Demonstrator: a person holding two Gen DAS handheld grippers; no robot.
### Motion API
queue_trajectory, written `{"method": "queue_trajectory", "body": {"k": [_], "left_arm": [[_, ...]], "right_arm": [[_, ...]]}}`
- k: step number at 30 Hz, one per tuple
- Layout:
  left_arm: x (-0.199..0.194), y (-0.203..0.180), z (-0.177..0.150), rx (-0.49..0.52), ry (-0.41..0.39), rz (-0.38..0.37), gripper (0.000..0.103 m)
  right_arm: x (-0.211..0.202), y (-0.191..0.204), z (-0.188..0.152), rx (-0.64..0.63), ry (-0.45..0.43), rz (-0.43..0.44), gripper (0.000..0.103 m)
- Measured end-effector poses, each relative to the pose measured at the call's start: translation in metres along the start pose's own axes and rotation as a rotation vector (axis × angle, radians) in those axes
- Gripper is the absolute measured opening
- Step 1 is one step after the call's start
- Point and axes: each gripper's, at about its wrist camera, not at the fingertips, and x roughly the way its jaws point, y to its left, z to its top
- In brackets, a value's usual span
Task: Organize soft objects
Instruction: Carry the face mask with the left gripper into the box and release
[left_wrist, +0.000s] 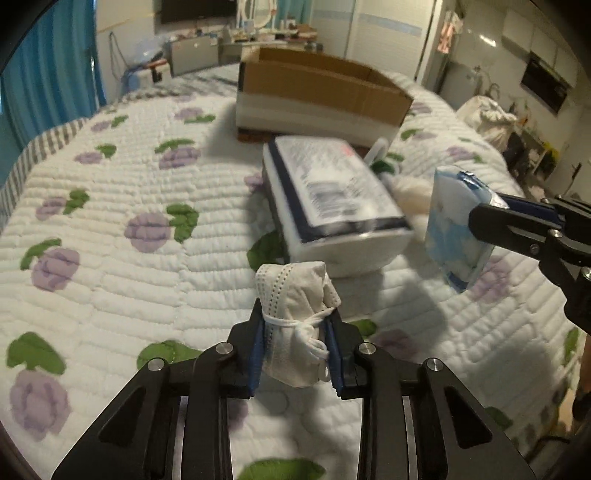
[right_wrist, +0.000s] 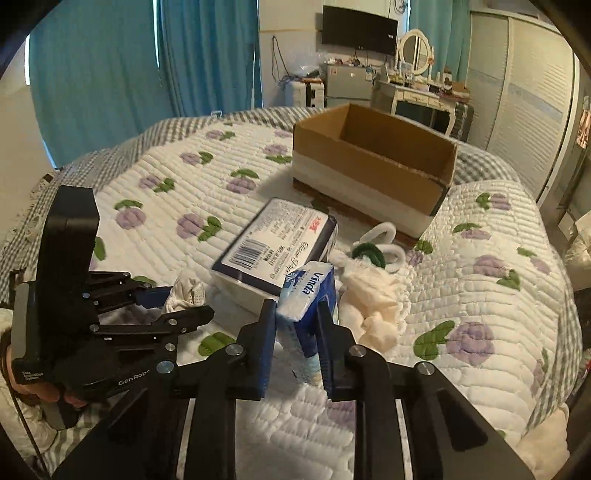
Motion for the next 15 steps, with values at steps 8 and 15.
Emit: {"method": "queue_trajectory", "body": {"k": [8, 15], "left_arm": [[-0.052, -0.014, 0.02, 0.023, -0.118, 0.008, 0.028], [-0.094, -0.019, 0.071, 0.067, -0.24, 0.02, 0.028]], "right_arm": [[-0.049, 0.006, 0.014, -0.026, -0.104, 0.006, 0.02], [-0.09, -0.007, 0.051, -0.041, -0.223, -0.024, 0.02]]}}
